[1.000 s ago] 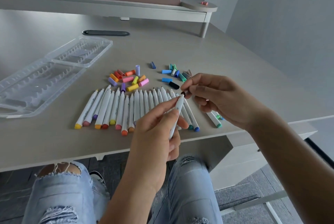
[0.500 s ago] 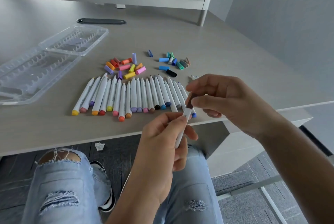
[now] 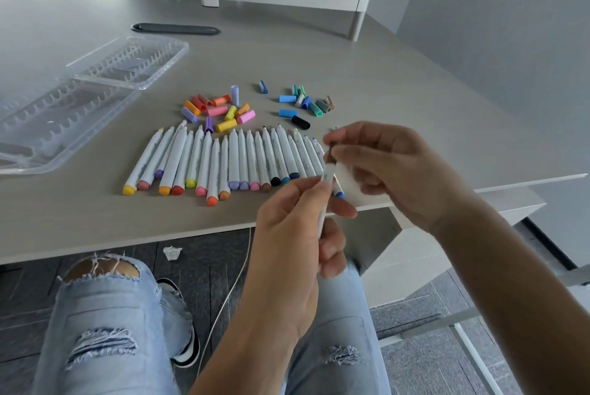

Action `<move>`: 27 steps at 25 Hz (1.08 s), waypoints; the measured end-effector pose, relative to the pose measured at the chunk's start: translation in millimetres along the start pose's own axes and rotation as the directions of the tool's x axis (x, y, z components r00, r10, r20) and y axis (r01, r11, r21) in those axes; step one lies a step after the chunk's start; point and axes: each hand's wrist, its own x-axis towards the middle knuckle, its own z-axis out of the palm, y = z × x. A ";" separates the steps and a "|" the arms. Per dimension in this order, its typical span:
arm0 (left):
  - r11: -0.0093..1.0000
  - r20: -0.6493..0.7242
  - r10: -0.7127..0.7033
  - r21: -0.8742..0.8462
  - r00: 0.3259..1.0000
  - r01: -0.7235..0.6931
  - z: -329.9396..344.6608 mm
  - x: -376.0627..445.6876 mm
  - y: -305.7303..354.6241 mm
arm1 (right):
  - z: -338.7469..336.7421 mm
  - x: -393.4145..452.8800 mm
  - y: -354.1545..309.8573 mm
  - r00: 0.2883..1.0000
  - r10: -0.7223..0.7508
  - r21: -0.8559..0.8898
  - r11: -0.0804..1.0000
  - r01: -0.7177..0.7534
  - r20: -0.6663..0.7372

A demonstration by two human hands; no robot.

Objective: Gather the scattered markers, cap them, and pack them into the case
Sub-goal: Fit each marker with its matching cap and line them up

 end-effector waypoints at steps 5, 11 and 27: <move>0.997 -0.029 0.046 0.068 0.999 -0.044 -7.1 -9.8 -5.8 | -27.3 63.8 -25.4 0.964 0.097 -0.455 0.867 -0.204 -0.247; 0.996 -0.106 0.085 0.007 0.991 -0.085 -24.8 -8.6 -0.3 | -3.6 96.3 -0.1 0.987 0.039 -0.797 0.586 -0.150 -0.157; 0.982 -0.222 0.161 -0.064 0.962 -0.179 -58.9 -9.0 24.4 | 86.6 102.7 -27.5 0.993 -0.106 -0.957 0.290 -0.026 -0.059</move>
